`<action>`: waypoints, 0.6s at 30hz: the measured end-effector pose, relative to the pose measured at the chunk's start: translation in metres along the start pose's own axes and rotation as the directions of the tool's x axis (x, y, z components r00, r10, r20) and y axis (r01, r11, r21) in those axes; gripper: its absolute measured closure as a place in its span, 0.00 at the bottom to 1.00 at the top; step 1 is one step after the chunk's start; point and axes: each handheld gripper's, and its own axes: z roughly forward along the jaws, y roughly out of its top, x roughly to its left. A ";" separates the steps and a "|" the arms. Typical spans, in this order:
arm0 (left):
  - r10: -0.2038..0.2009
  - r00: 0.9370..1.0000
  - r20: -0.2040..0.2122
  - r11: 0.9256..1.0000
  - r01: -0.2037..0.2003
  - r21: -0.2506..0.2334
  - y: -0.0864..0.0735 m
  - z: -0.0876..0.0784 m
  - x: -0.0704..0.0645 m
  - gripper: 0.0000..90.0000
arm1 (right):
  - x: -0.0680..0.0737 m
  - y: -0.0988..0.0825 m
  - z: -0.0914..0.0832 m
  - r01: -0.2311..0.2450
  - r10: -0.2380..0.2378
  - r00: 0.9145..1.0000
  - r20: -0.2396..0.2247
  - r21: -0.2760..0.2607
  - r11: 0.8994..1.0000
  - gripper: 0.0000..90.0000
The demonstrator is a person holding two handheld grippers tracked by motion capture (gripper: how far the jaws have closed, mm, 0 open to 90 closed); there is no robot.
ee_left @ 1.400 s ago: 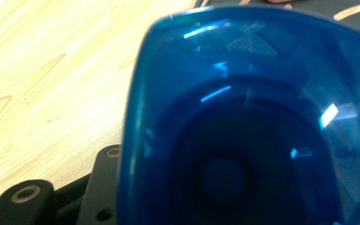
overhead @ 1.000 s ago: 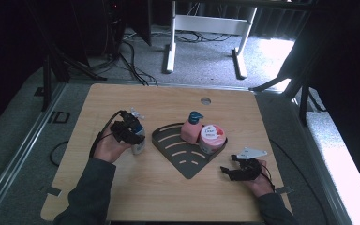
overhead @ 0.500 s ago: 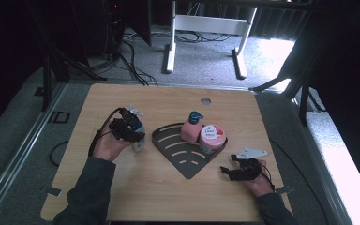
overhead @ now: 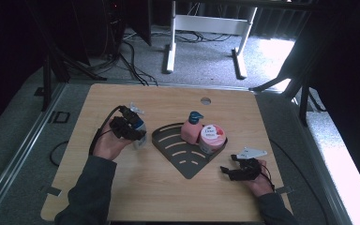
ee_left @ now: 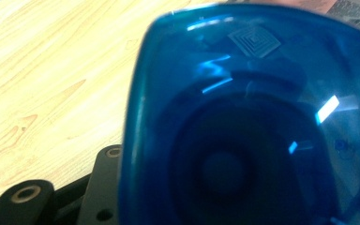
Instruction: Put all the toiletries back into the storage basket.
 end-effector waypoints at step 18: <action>0.011 1.000 0.010 0.999 -0.011 -0.039 0.014 0.000 -0.011 0.62 | 0.000 0.000 0.000 0.002 -0.002 1.000 0.000 0.000 1.000 0.29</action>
